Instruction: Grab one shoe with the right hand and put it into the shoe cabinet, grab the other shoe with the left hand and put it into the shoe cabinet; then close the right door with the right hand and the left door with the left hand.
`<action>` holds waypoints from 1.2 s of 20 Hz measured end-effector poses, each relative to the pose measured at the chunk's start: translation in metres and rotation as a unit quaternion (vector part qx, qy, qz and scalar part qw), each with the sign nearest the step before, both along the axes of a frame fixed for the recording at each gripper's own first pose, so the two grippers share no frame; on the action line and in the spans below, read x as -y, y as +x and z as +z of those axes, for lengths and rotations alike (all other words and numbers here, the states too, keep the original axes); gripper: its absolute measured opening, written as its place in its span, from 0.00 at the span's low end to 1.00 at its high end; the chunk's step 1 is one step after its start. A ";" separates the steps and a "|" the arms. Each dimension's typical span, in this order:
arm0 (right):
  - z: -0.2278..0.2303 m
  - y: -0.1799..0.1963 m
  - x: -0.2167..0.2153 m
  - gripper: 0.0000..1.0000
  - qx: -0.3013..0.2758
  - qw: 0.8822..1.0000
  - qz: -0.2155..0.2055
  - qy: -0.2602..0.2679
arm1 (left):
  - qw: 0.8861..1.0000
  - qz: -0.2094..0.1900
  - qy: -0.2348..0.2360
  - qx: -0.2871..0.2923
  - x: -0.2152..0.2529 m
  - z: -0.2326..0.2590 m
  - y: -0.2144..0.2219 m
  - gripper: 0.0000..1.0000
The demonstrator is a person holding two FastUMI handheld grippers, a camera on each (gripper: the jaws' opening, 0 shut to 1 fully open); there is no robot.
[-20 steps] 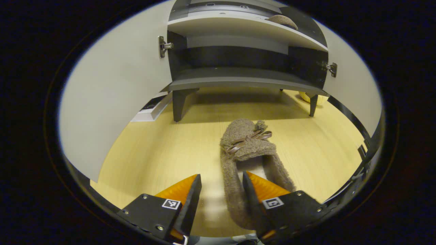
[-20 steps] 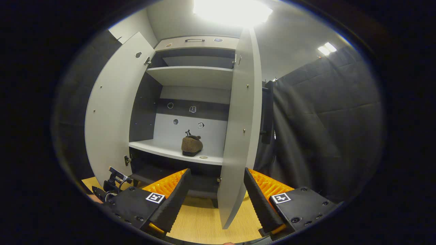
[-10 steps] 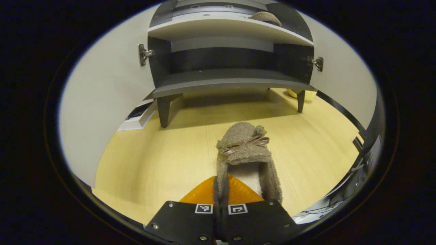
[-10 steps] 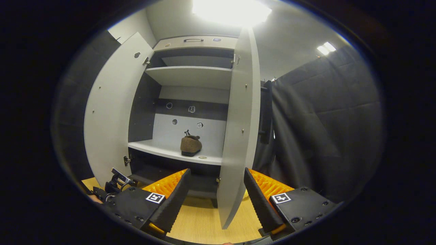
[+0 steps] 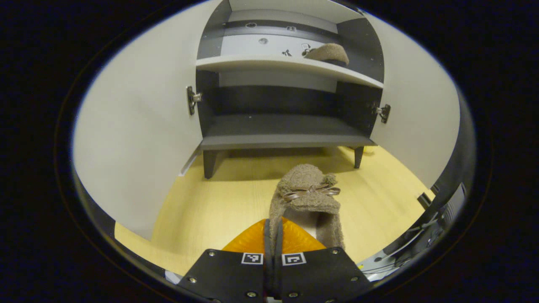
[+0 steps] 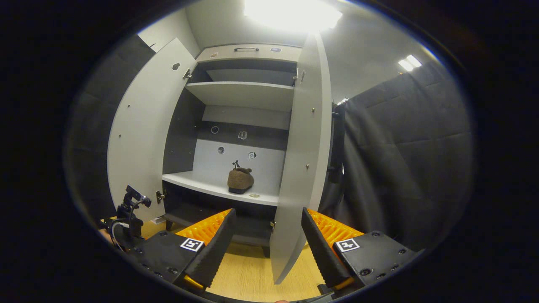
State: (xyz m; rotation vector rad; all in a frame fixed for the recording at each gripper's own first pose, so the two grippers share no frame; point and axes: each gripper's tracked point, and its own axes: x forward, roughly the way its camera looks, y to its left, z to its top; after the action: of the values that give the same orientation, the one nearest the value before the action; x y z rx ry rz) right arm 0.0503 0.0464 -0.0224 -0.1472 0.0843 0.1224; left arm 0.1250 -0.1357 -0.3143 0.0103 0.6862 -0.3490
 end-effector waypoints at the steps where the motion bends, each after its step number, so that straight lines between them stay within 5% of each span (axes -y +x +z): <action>1: 0.000 0.000 -0.001 0.98 0.001 1.000 0.002 -0.002 | 1.000 0.000 -0.002 0.013 -0.001 0.019 0.005 0.01; 13: 0.015 -0.006 0.004 0.97 0.023 1.000 -0.001 -0.016 | 0.989 0.028 -0.055 0.136 0.006 0.180 0.058 0.01; 24: 0.024 -0.004 0.030 0.98 0.032 0.999 -0.027 -0.014 | 0.975 0.055 -0.084 0.200 0.020 0.265 0.150 0.01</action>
State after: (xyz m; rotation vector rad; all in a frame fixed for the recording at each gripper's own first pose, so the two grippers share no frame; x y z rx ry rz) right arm 0.0459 0.0162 0.0012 -0.1764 0.0260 0.0630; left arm 0.2753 -0.1561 -0.0497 -0.1147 0.2553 -0.2853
